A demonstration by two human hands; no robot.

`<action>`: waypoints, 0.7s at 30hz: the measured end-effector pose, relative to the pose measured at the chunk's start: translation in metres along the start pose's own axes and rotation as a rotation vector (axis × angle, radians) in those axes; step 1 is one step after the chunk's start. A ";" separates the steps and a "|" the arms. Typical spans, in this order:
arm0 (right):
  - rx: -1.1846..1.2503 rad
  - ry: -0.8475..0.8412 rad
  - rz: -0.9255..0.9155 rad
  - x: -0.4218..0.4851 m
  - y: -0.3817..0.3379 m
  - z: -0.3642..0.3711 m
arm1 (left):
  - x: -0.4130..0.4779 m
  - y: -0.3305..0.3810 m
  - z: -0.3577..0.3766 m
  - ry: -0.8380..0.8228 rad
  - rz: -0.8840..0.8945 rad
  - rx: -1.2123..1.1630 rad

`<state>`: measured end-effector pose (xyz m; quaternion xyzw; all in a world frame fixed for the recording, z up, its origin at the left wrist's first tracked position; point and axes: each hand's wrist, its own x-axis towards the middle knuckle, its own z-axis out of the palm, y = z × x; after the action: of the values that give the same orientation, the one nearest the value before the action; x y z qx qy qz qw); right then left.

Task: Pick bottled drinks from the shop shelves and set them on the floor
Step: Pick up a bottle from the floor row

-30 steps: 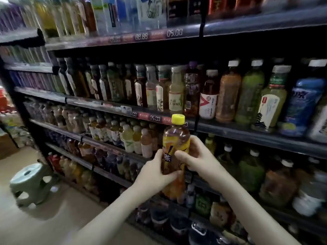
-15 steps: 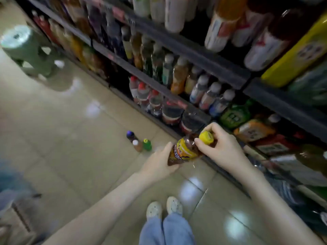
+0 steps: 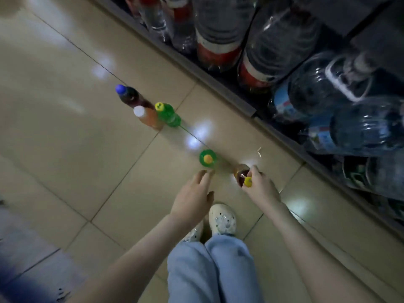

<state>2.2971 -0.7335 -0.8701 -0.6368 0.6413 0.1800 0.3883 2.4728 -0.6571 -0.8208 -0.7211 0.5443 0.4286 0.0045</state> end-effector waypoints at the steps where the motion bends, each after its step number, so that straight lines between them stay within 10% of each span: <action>1: -0.005 -0.016 0.012 0.013 0.007 0.014 | 0.010 -0.003 0.011 -0.004 -0.003 0.018; 10: -0.108 -0.048 0.111 0.031 0.014 0.034 | 0.032 -0.012 0.012 -0.013 -0.005 0.031; 21: 0.064 0.341 -0.149 -0.199 -0.091 -0.216 | -0.091 0.172 -0.209 0.074 0.241 0.068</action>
<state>2.3039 -0.7671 -0.5643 -0.6910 0.6544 0.0198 0.3064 2.4612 -0.7553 -0.5530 -0.6652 0.6409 0.3806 -0.0428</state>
